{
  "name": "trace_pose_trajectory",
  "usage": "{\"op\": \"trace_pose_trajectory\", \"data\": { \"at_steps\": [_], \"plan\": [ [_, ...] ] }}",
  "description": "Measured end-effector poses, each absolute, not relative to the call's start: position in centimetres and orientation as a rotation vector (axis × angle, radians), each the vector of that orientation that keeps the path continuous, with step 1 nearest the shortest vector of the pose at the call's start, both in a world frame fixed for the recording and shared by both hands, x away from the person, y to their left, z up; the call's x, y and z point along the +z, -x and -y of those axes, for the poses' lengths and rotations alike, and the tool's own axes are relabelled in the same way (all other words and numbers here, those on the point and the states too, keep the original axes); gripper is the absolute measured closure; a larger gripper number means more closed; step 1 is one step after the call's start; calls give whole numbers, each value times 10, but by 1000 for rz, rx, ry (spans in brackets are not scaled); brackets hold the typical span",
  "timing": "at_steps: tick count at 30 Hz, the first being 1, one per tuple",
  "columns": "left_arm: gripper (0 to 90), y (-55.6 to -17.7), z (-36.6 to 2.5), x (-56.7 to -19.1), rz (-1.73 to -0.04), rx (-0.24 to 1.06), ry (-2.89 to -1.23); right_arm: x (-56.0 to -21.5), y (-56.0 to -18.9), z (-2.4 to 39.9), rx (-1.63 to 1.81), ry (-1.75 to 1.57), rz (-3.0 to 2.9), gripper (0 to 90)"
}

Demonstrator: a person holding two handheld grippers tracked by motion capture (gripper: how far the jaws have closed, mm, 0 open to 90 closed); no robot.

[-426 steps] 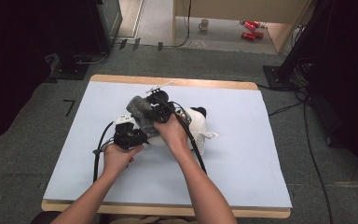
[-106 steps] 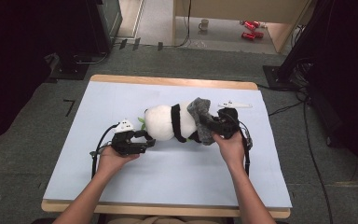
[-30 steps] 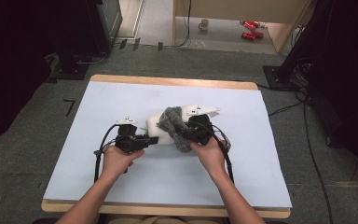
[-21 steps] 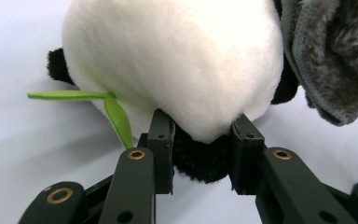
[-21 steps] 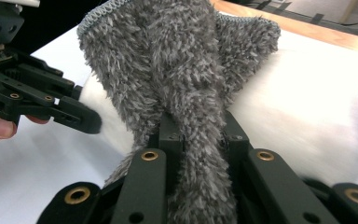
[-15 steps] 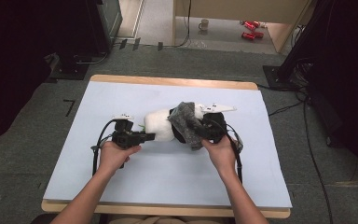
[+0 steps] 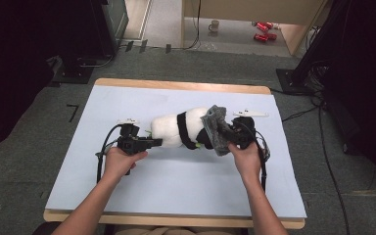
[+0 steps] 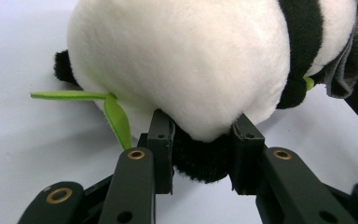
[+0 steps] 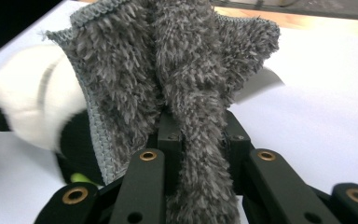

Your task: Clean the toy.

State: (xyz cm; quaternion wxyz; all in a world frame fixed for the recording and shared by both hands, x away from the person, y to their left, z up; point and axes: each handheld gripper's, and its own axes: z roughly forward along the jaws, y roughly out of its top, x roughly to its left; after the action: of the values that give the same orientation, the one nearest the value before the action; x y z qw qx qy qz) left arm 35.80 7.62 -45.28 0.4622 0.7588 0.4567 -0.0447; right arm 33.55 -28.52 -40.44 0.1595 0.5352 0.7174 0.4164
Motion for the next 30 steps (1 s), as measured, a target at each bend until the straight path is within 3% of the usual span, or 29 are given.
{"op": "trace_pose_trajectory", "data": {
  "at_steps": [7, 16, 30],
  "plan": [
    [670, -359, -79, -454, -1145, -131, -1840, -392, -332, 293, 1287, -1547, -2014, 754],
    [669, -355, -76, -454, -1144, -114, -1842, -360, -318, 252, 1392, -1357, -2097, 754],
    [670, -333, -70, -447, -1135, -113, -1803, -381, -319, 170, 1389, -1191, -2345, 754]
  ]
}}
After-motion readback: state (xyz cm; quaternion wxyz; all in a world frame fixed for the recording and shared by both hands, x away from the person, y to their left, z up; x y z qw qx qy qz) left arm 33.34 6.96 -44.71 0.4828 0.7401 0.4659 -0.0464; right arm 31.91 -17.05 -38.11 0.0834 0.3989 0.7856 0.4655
